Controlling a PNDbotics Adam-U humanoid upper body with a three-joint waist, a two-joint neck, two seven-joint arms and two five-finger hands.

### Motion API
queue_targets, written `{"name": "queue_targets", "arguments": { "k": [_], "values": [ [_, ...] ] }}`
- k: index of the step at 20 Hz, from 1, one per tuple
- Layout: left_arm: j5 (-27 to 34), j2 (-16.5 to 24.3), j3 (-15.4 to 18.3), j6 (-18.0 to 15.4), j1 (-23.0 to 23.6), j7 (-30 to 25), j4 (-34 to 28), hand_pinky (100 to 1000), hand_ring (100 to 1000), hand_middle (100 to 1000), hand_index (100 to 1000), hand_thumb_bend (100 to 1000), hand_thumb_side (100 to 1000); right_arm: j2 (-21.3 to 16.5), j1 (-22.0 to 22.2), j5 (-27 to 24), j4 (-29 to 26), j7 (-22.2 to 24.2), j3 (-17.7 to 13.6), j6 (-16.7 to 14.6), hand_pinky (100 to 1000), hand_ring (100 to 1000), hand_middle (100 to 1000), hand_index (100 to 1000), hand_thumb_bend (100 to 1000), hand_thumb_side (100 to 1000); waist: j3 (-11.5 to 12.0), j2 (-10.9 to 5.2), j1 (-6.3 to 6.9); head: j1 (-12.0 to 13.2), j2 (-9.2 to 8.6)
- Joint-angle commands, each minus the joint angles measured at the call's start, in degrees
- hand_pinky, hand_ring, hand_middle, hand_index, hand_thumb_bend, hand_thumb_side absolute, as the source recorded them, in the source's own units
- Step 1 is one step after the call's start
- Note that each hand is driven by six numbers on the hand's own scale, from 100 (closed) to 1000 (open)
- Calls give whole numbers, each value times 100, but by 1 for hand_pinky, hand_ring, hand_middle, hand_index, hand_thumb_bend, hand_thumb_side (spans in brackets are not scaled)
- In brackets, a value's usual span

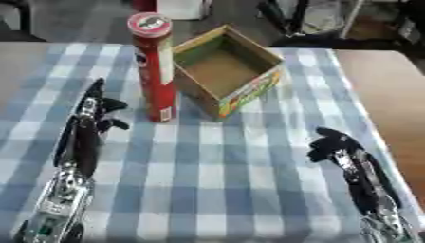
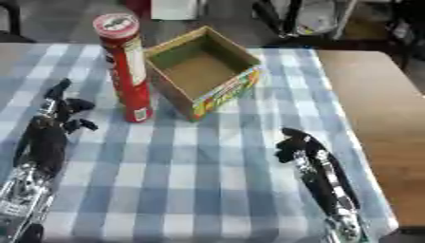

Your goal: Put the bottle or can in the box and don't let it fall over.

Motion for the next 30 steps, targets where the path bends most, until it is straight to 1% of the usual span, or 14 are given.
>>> {"name": "queue_targets", "arguments": {
  "k": [1,10,13,15,16,17,19,20,22,23,24,26,28,30],
  "values": [
    [-22,52,1,-12,-39,-20,-129,505,740,561,1000,140,1000,-49,-61,24,-113,-18,-41,-15,586,599,592,815,100,887,-13,-29,25,12,35],
    [-41,57,17,-14,-38,-38,-142,505,741,561,1000,141,1000,-55,-68,29,-106,-8,-42,-16,586,598,593,819,100,883,-33,-40,36,-14,35],
    [-76,241,59,-46,-95,-39,-217,508,757,578,1000,131,1000,-63,-65,43,-98,1,-44,-14,586,597,595,826,100,878,-49,-58,44,-58,33],
    [-131,636,136,-73,-226,-47,-387,520,779,600,1000,113,1000,-78,-44,49,-85,-8,-58,-10,585,598,587,827,100,888,-48,-81,73,-97,4],
    [-187,921,188,-90,-323,-65,-518,526,782,604,1000,106,999,-88,-32,55,-76,-13,-66,-7,586,598,588,828,100,889,-50,-89,89,-120,-13],
    [-240,1208,245,-120,-424,-70,-668,540,787,613,1000,100,965,-96,-26,63,-68,-15,-73,-7,589,598,587,828,100,890,-54,-95,102,-144,-24],
    [-334,1860,358,-170,-640,-32,-967,570,796,634,995,100,920,-112,-20,75,-58,-20,-81,-10,592,598,586,828,100,891,-83,-102,127,-181,-46],
    [-435,2314,404,-197,-784,-17,-1120,586,801,648,993,100,912,-124,-19,81,-53,-19,-82,-12,592,598,586,828,100,892,-110,-103,143,-200,-69],
    [-784,3130,385,-216,-1043,-202,-1260,667,826,718,991,111,868,-146,-16,89,-40,-11,-77,-15,591,598,586,829,100,896,-161,-107,172,-218,-96],
    [-992,3476,336,-213,-1180,-395,-1238,714,839,749,992,181,881,-155,-15,91,-34,-4,-70,-16,592,599,586,829,100,897,-186,-109,185,-219,-109],
    [-1218,3806,254,-208,-1348,-660,-1146,724,841,755,993,201,887,-165,-16,93,-29,9,-57,-19,592,599,586,830,100,897,-218,-112,198,-213,-123],
    [-1556,4270,39,-238,-1710,-1187,-885,790,855,788,995,295,920,-182,-14,92,-22,33,-35,-27,593,599,586,830,100,899,-274,-119,219,-207,-148],
    [-1875,4572,-267,-356,-2181,-1770,-538,836,861,809,993,360,926,-200,-2,91,-14,57,-15,-32,593,599,586,830,100,901,-327,-129,240,-189,-169],
    [-2160,4638,-581,-518,-2686,-2312,-129,869,868,833,998,422,950,-215,7,91,-8,75,-2,-38,593,599,586,831,100,901,-368,-141,260,-176,-169]
  ]
}}
